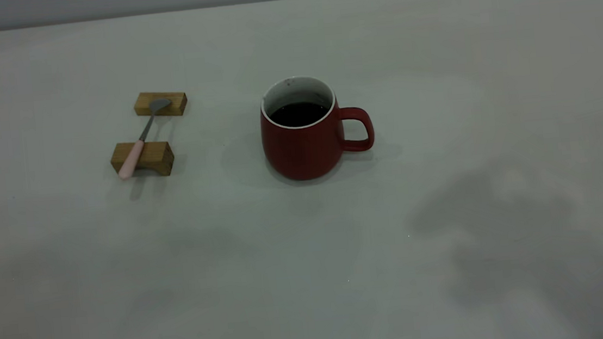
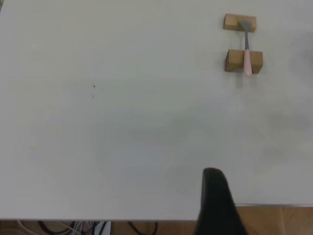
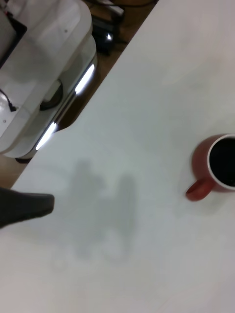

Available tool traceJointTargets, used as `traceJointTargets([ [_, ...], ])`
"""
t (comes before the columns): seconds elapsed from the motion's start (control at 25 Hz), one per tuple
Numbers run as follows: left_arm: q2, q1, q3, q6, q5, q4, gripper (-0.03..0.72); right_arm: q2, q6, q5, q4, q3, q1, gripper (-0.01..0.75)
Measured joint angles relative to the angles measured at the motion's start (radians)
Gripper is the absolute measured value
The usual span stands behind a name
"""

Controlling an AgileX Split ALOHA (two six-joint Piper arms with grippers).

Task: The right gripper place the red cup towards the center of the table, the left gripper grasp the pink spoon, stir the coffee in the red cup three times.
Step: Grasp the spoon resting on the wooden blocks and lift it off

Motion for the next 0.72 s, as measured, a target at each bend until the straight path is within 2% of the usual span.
traceJointTargets([
  [0.28,0.000,0.000,0.000,0.000,0.000,0.000,0.552,-0.366,0.079,0.009,-0.043,0.338,-0.016,0.593],
  [0.52,0.000,0.000,0.000,0.000,0.000,0.000,0.552,-0.731,0.096,-0.101,-0.051,0.652,-0.141,0.593],
  [0.72,0.000,0.000,0.000,0.000,0.000,0.000,0.552,-0.965,0.097,-0.114,-0.051,0.776,-0.240,0.593],
])
